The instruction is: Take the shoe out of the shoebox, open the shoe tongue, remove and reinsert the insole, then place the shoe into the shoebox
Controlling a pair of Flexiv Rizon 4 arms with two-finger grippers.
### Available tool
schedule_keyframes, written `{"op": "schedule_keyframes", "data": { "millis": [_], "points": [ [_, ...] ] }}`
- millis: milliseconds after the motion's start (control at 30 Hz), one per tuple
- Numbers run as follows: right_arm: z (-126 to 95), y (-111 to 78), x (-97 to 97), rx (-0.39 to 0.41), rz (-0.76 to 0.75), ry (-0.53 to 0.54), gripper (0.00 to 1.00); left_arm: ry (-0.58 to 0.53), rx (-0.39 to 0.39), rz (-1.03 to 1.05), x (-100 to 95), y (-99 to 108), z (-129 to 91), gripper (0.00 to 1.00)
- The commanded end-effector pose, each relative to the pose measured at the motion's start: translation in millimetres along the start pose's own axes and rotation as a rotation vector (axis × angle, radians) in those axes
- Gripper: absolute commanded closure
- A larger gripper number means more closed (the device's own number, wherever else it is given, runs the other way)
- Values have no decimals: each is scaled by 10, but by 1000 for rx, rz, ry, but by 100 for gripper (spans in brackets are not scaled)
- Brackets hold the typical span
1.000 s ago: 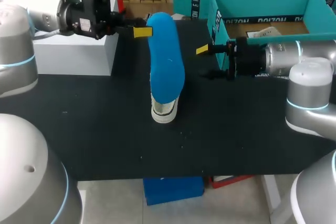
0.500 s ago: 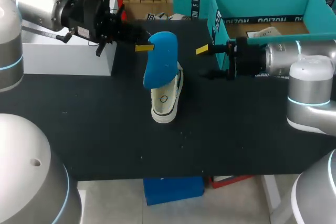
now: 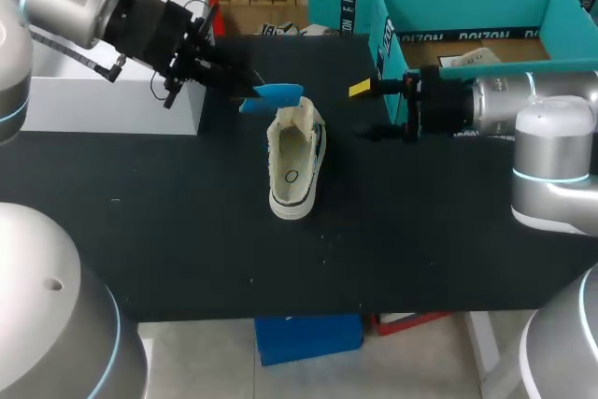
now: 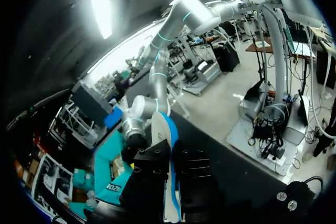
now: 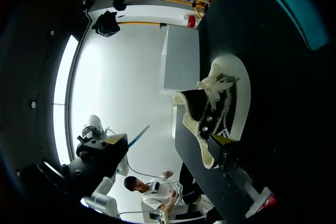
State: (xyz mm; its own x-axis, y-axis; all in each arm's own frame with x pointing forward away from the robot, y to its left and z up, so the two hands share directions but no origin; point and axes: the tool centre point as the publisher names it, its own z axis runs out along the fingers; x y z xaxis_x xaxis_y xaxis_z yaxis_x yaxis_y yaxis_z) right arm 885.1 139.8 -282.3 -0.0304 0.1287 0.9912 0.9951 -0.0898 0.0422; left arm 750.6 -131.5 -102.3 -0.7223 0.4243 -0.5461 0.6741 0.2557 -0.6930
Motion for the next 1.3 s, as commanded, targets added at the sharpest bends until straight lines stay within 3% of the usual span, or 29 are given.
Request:
{"op": "schedule_keyframes", "data": {
  "millis": [33,467,600,767,800,1033,1167,1300],
  "points": [
    [15,0,-6,-2,1,-1,0,42,-83,197,-41,-34,-10,100],
    [15,0,-6,-2,1,-1,0,42,-83,197,-41,-34,-10,100],
    [15,0,-6,-2,1,-1,0,-24,-105,321,283,-306,136,100],
    [15,0,-6,-2,1,-1,0,-119,-154,396,679,-306,246,100],
    [15,0,-6,-2,1,-1,0,-120,-200,428,752,-288,267,100],
    [15,0,-6,-2,1,-1,0,-147,-276,599,1152,-112,364,100],
    [15,0,-6,-2,1,-1,0,-147,-280,656,1248,33,382,100],
    [15,0,-6,-2,1,-1,0,-163,-223,594,1264,207,389,100]
  ]
}}
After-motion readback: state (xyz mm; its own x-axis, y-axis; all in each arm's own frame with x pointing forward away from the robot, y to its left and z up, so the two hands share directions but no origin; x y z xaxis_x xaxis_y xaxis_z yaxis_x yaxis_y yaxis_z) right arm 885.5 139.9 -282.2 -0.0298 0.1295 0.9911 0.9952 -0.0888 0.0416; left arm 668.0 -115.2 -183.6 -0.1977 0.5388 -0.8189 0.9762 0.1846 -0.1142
